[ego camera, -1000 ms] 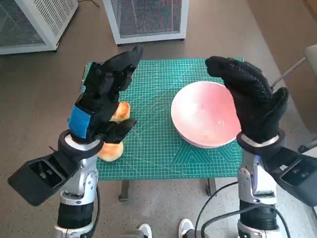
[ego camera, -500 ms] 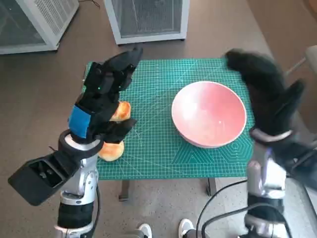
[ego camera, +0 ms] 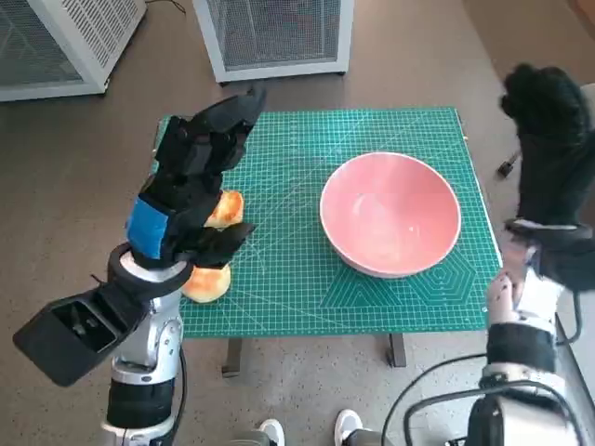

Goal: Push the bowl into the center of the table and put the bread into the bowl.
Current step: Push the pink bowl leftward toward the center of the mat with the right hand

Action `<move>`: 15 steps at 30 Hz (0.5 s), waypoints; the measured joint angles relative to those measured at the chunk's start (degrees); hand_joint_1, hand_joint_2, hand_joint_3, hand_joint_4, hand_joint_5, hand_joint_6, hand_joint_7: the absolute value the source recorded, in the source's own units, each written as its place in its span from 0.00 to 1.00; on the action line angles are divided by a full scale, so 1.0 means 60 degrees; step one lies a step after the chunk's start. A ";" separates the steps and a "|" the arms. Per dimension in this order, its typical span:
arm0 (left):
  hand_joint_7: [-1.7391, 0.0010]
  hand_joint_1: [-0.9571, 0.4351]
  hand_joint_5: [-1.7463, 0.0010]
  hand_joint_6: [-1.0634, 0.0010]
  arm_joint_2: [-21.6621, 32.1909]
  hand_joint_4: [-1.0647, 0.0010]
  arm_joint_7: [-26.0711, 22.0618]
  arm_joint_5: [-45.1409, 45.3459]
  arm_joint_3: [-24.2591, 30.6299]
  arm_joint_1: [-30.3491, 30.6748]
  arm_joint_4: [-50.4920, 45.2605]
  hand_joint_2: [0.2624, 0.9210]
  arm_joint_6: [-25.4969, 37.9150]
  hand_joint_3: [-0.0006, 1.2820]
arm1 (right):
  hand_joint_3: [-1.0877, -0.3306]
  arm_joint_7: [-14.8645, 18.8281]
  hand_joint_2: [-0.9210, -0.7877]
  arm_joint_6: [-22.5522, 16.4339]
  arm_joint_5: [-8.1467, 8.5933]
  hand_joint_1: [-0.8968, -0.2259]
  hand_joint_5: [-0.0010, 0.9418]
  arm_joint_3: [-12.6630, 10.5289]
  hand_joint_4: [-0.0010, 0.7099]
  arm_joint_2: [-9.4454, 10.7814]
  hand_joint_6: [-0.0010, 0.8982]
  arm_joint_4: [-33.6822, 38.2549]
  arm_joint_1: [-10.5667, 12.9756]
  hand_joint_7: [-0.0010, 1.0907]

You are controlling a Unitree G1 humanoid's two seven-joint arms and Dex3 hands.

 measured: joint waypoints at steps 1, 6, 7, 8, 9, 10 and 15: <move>0.61 0.28 0.99 1.00 0.0001 0.85 -0.0005 -0.0001 0.0009 0.0001 0.0021 1.00 -0.0015 0.30 | 0.71 -0.0101 0.00 0.0001 -0.0037 0.80 0.01 -0.0033 0.60 -0.0052 0.19 0.0352 -0.0073 0.56; 0.61 0.29 0.99 1.00 0.0005 0.85 -0.0032 -0.0006 0.0083 0.0003 0.0162 1.00 -0.0096 0.30 | 0.73 -0.0416 0.00 0.0257 -0.0134 0.80 0.01 -0.0160 0.62 -0.0117 0.22 0.1618 -0.0213 0.53; 0.61 0.29 0.99 1.00 0.0006 0.85 -0.0038 -0.0006 0.0095 0.0005 0.0198 1.00 -0.0110 0.30 | 0.74 -0.0460 0.00 0.0359 -0.0136 0.80 0.01 -0.0196 0.63 -0.0117 0.23 0.1847 -0.0228 0.53; 0.61 0.29 0.99 1.00 0.0007 0.85 -0.0048 -0.0006 0.0105 0.0007 0.0214 1.00 -0.0117 0.30 | 0.73 -0.0486 0.00 0.0444 -0.0138 0.80 0.01 -0.0220 0.62 -0.0113 0.23 0.1991 -0.0232 0.53; 0.61 0.29 0.99 1.00 0.0008 0.85 -0.0064 -0.0006 0.0116 0.0012 0.0229 1.00 -0.0134 0.30 | 0.73 -0.0516 0.00 0.0541 -0.0142 0.81 0.01 -0.0251 0.62 -0.0110 0.23 0.2159 -0.0237 0.52; 0.61 0.29 0.99 1.00 0.0008 0.85 -0.0075 -0.0006 0.0123 0.0017 0.0238 1.00 -0.0153 0.30 | 0.73 -0.0542 0.00 0.0645 -0.0144 0.82 0.01 -0.0275 0.62 -0.0109 0.23 0.2284 -0.0242 0.52; 0.61 0.29 0.99 1.00 0.0015 0.85 -0.0086 -0.0005 0.0141 0.0025 0.0243 1.00 -0.0178 0.30 | 0.70 -0.0787 0.08 0.1270 -0.0180 0.90 0.00 -0.0343 0.58 -0.0075 0.25 0.2830 -0.0258 0.48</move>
